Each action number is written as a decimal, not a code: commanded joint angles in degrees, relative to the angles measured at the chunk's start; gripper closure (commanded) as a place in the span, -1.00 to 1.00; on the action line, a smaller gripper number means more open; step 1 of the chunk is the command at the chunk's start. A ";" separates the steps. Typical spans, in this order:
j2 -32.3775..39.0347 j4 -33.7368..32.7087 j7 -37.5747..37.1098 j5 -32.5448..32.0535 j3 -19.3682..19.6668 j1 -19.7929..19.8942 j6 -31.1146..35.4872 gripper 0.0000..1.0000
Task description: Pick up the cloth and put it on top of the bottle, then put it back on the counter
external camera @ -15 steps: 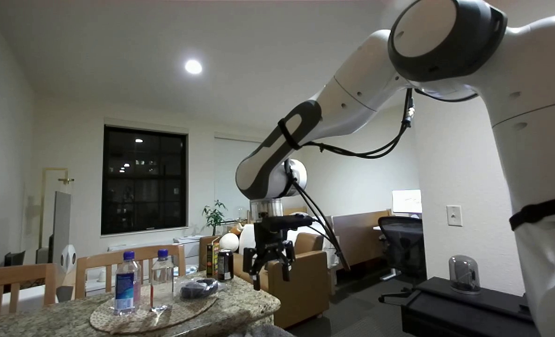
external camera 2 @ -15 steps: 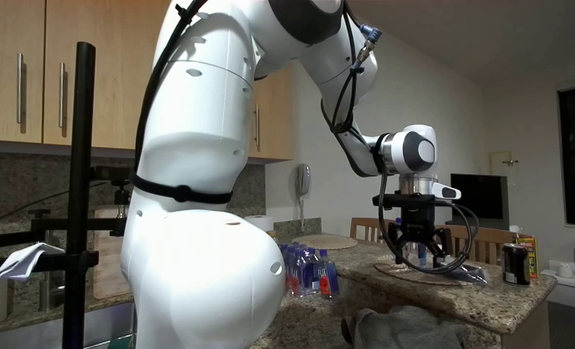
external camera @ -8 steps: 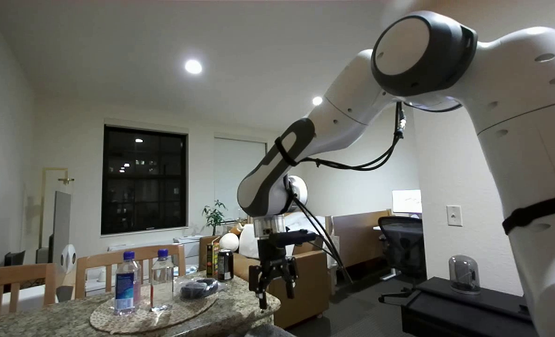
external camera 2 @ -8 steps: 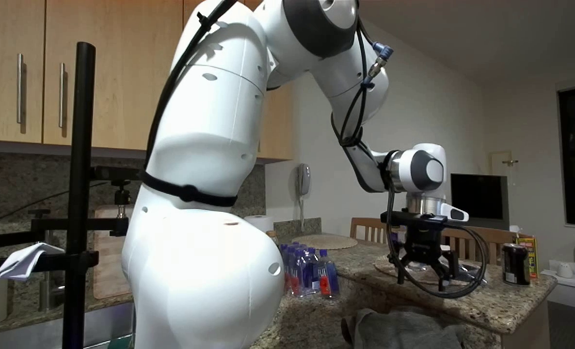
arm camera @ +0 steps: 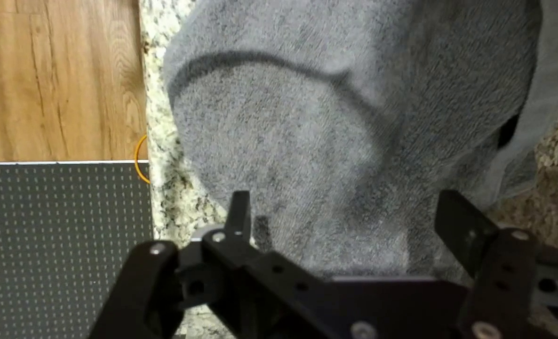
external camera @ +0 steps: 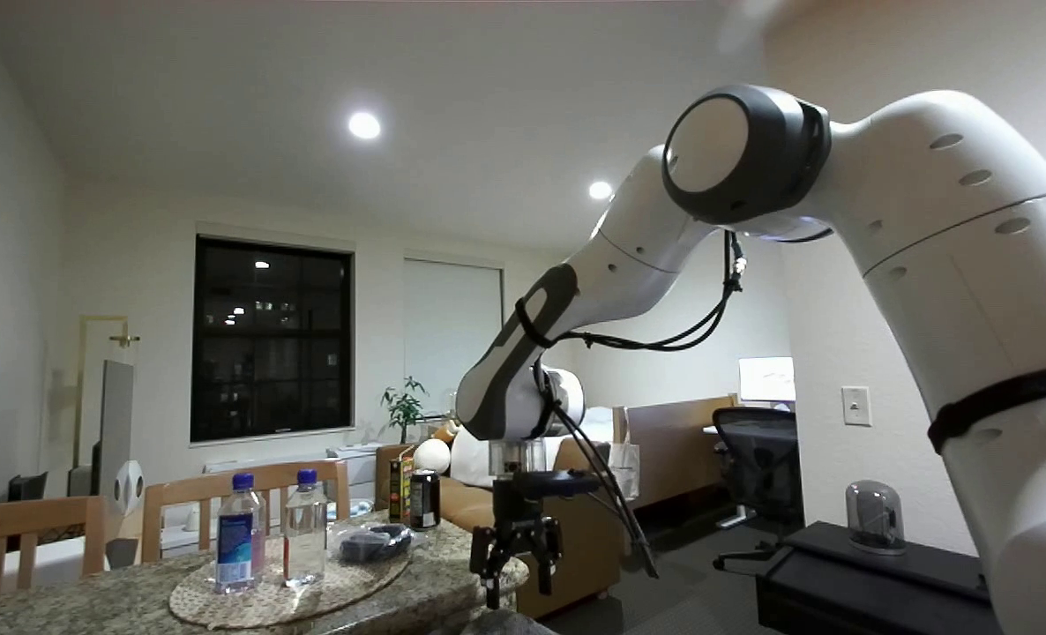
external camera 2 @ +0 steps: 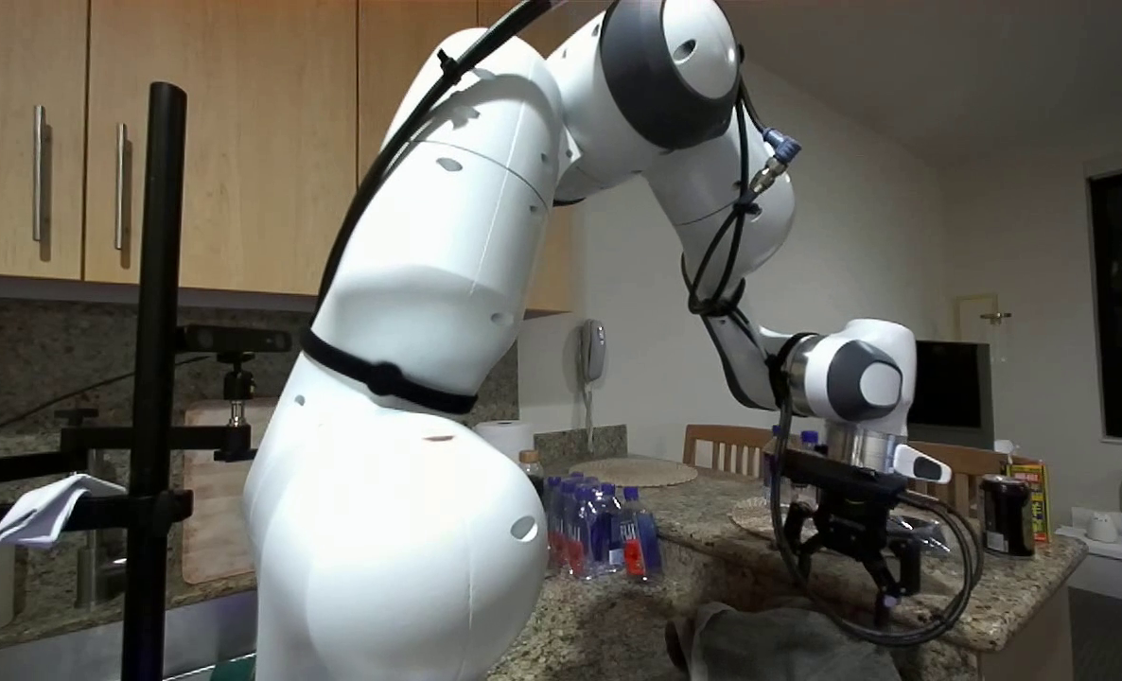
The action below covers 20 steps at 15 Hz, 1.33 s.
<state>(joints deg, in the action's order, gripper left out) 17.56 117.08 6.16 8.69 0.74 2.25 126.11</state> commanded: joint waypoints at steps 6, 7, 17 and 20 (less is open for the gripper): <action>9.23 -8.96 2.21 1.09 -0.44 3.11 -1.03 -1.00; 10.12 -9.53 2.24 1.29 -0.51 3.44 -0.99 -1.00; 15.20 -12.22 4.56 3.46 -2.98 6.07 -2.76 -1.00; 16.56 -14.20 5.00 7.07 -4.33 6.93 -6.71 -1.00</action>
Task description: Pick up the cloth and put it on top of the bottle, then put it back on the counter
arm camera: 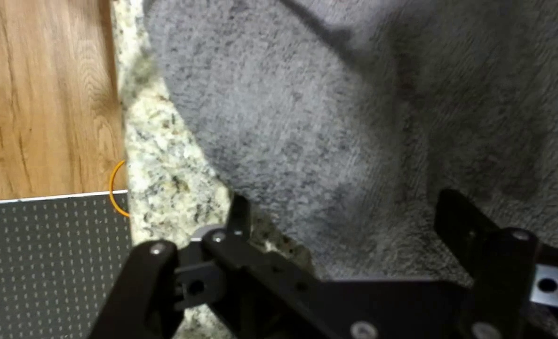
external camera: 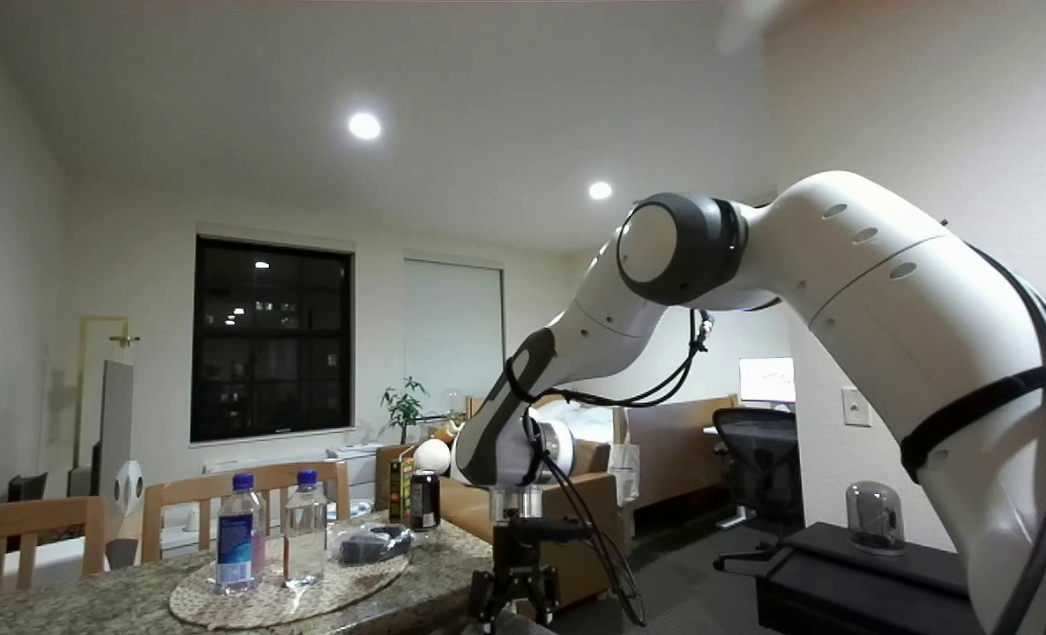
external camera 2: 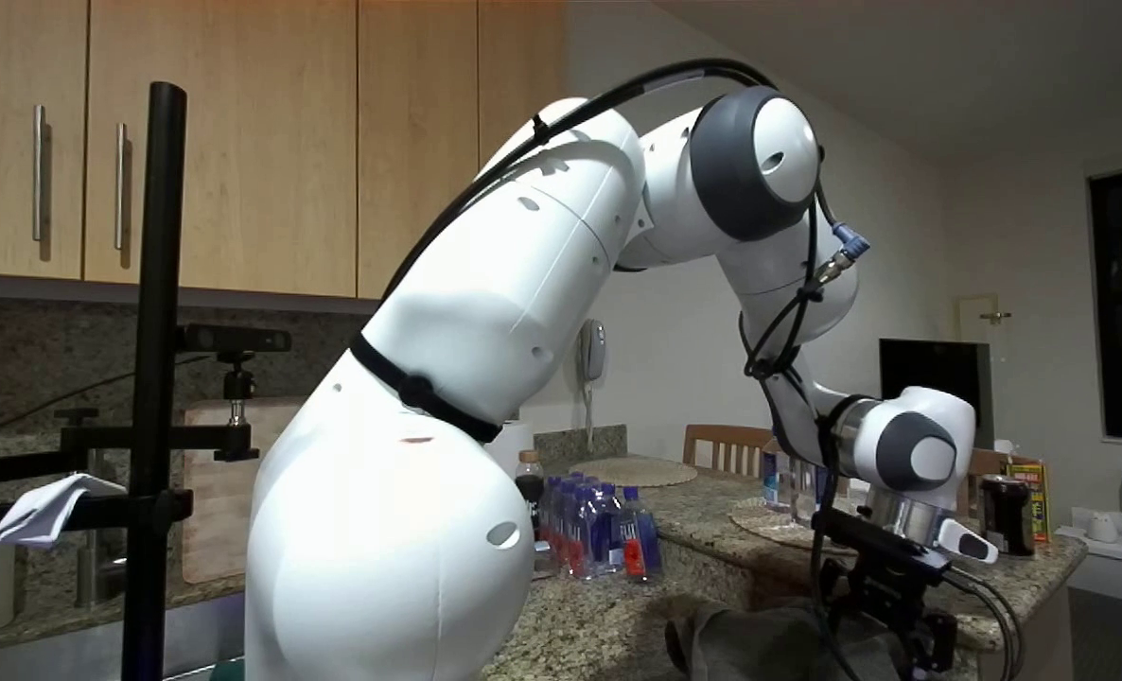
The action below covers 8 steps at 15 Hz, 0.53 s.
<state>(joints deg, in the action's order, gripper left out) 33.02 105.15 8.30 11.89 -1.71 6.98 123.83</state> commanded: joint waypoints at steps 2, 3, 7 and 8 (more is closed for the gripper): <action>1.62 -3.56 2.97 5.95 -2.17 2.63 -7.25 -0.50; 1.83 -4.14 3.08 6.60 -2.09 2.72 -8.36 -0.47; 2.31 -5.93 2.75 8.04 -1.60 3.16 -11.24 0.06; 2.28 -6.14 2.95 8.19 -1.60 3.42 -12.58 0.21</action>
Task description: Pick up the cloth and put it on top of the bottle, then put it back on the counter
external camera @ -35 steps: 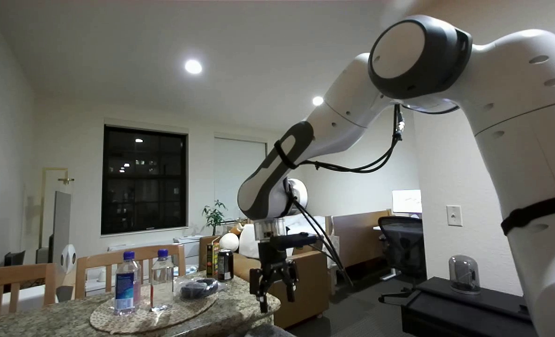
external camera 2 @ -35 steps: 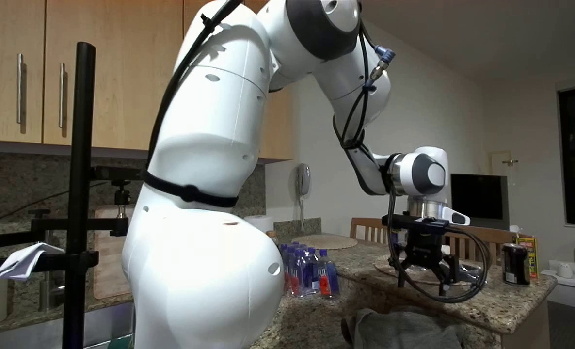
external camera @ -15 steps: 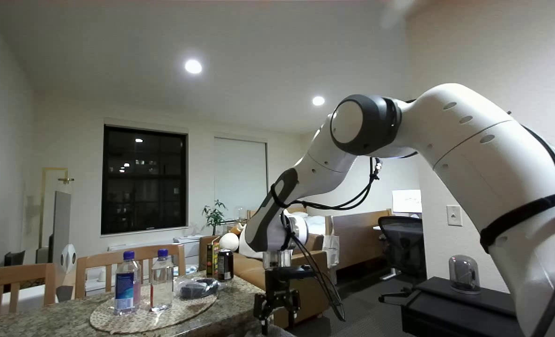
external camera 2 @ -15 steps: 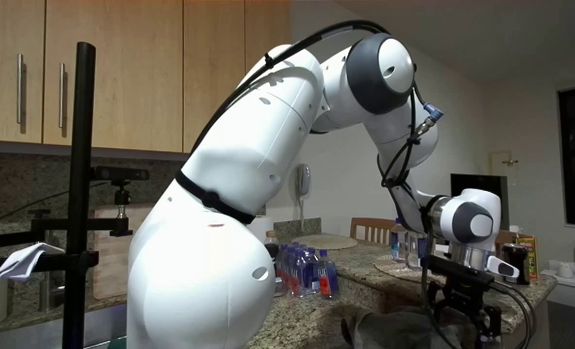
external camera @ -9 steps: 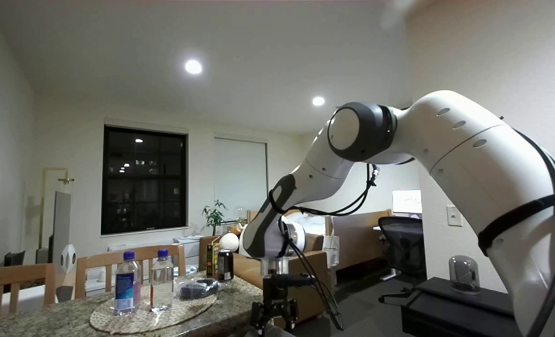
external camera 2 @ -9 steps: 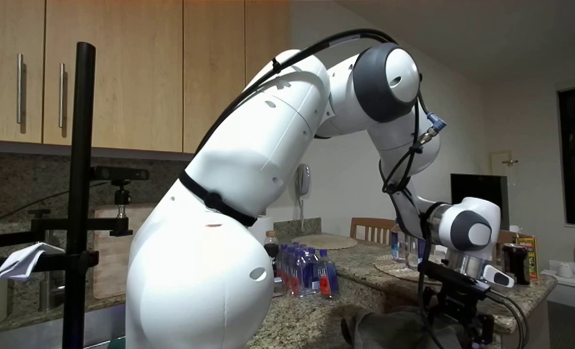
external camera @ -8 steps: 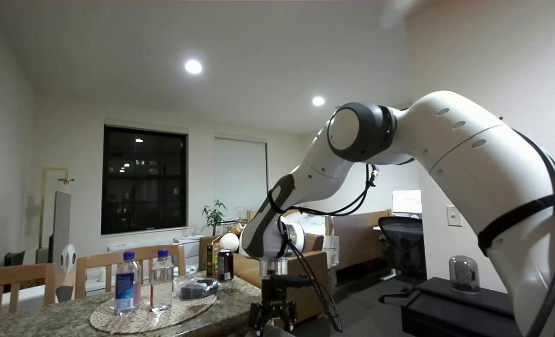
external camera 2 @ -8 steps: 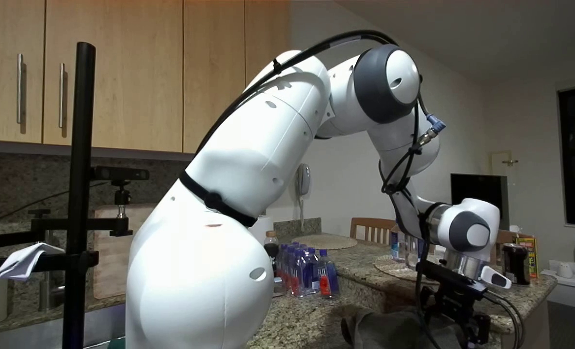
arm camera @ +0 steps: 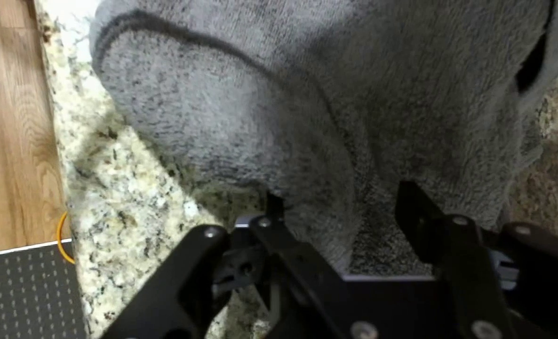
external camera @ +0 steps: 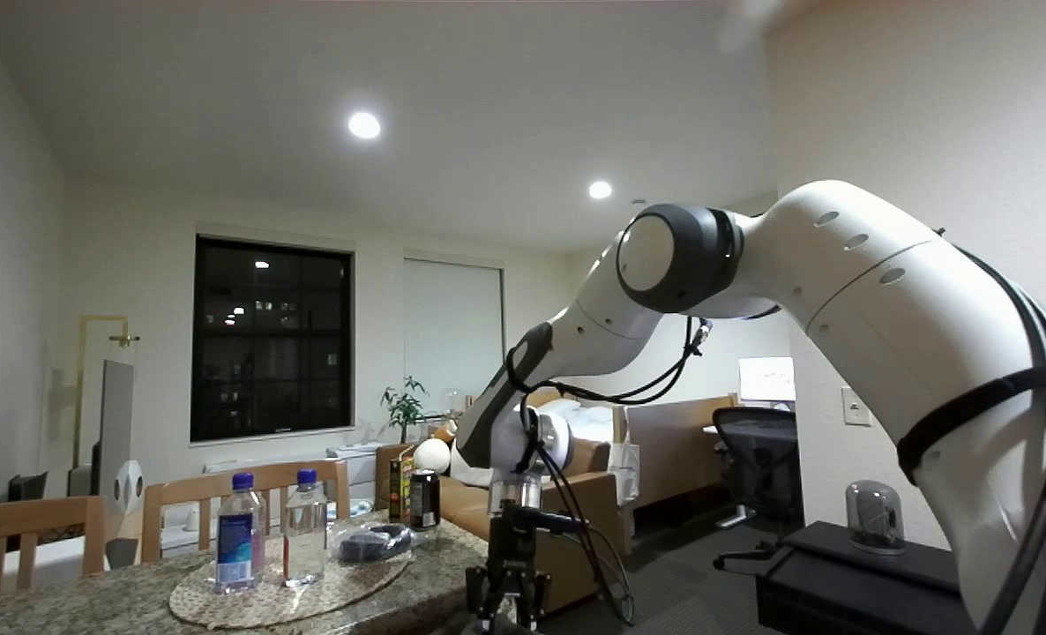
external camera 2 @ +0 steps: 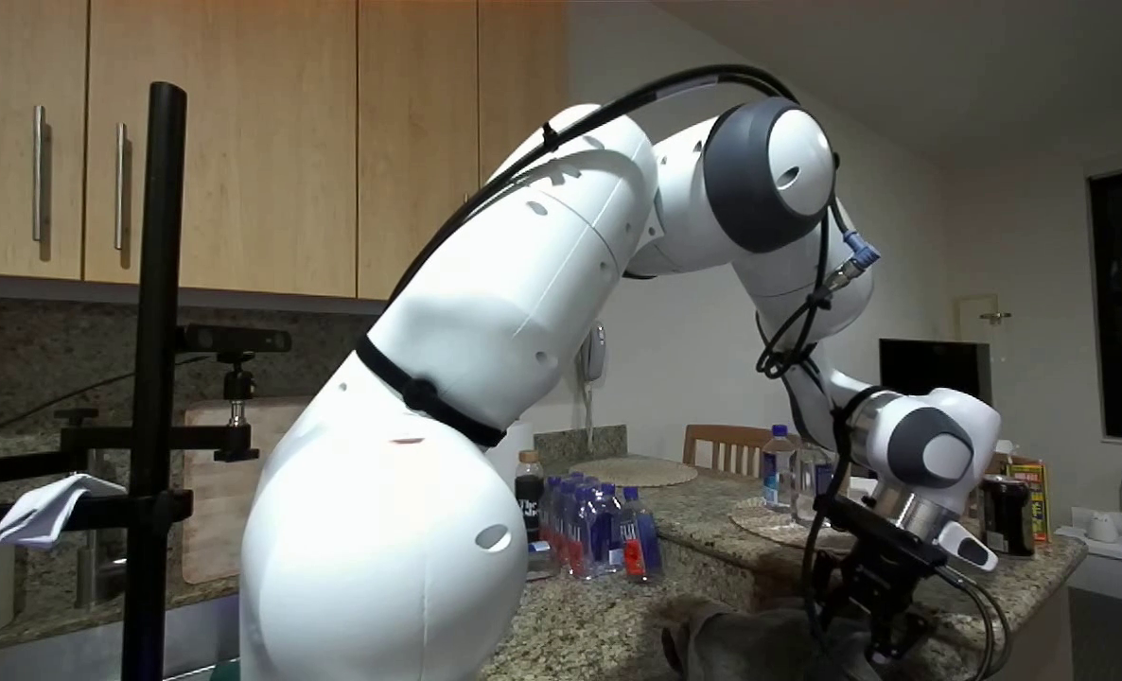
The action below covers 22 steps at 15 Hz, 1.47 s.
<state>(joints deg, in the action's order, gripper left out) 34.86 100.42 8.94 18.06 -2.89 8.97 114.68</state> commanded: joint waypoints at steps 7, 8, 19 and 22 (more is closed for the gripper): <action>-1.00 0.27 2.16 3.61 -0.14 2.15 -5.77 0.85; -1.33 0.58 2.01 3.91 -0.12 2.15 -5.92 0.88; -9.96 1.55 -1.64 4.80 0.37 -0.34 -16.36 0.80; -13.89 1.82 -2.71 4.53 0.35 -2.26 -17.77 0.84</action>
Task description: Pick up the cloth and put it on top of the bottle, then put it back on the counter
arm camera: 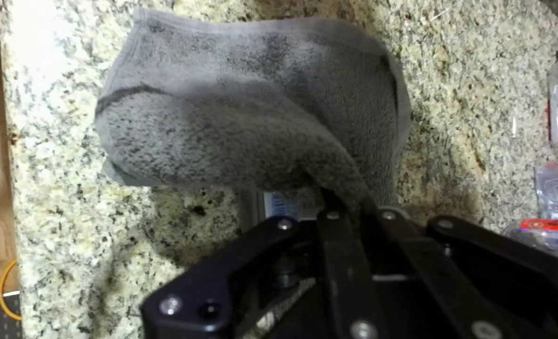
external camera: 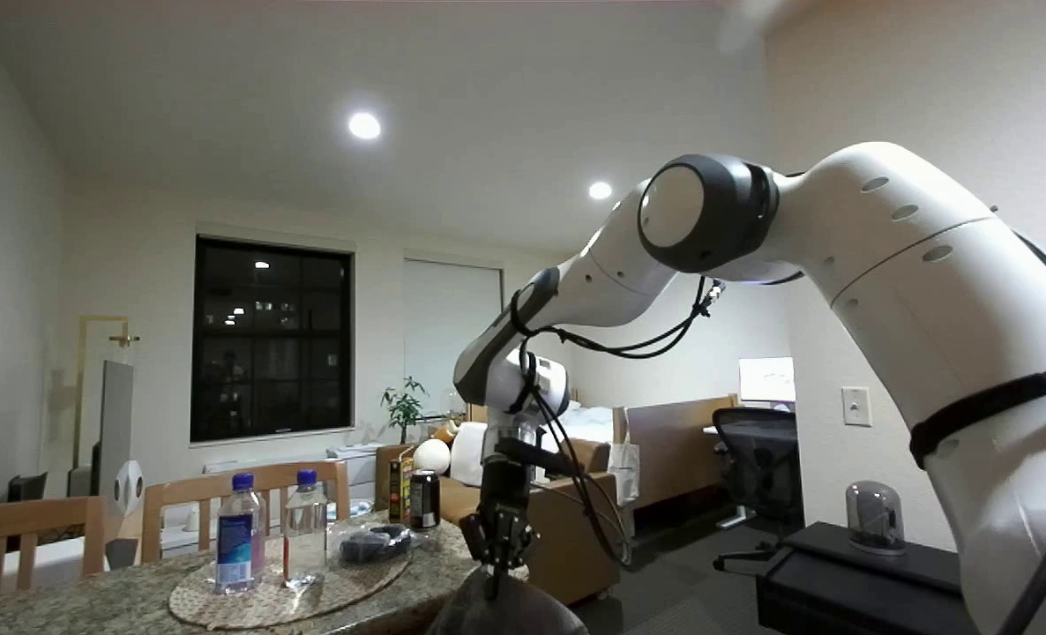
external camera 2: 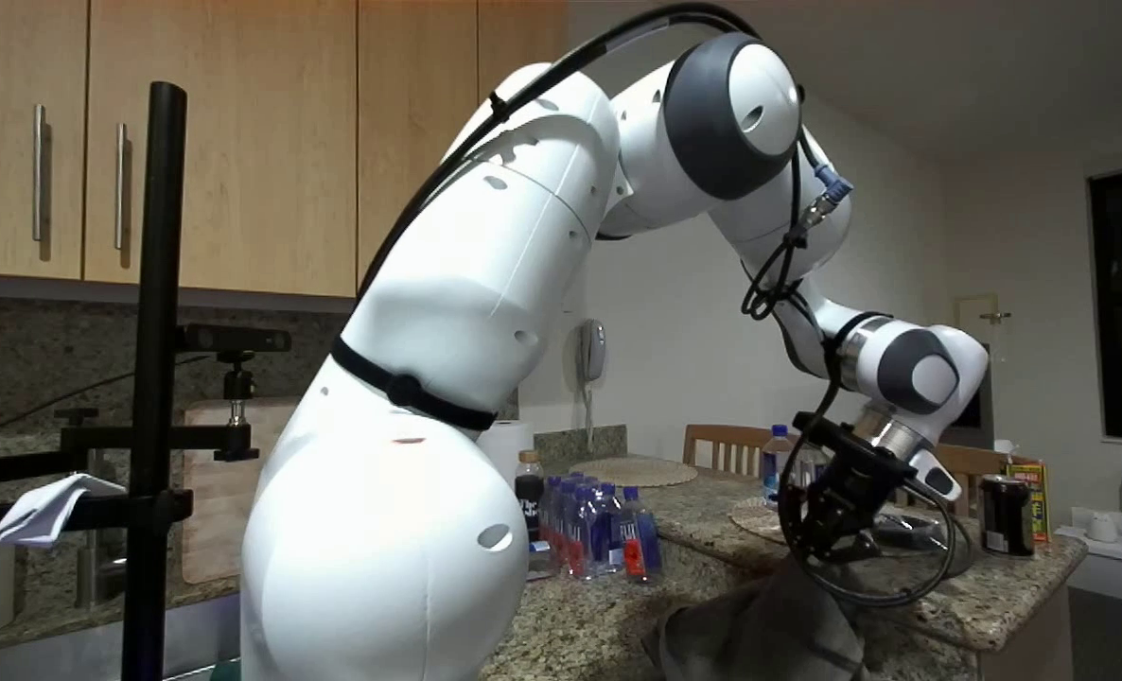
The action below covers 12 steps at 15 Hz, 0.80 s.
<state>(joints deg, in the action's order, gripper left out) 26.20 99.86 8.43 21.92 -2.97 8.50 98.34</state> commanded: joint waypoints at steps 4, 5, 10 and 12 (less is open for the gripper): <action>-10.55 2.93 -5.04 -0.33 0.06 -5.51 -0.68 0.82; -11.81 3.33 -5.61 -0.57 -0.09 -6.48 -0.38 0.82; -18.69 7.45 -8.82 -1.84 -1.54 -11.69 1.56 0.83; -20.81 8.64 -10.43 -2.39 -2.39 -13.61 2.18 0.84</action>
<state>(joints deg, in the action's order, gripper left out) 10.84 103.72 1.05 21.19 -4.28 -3.15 98.12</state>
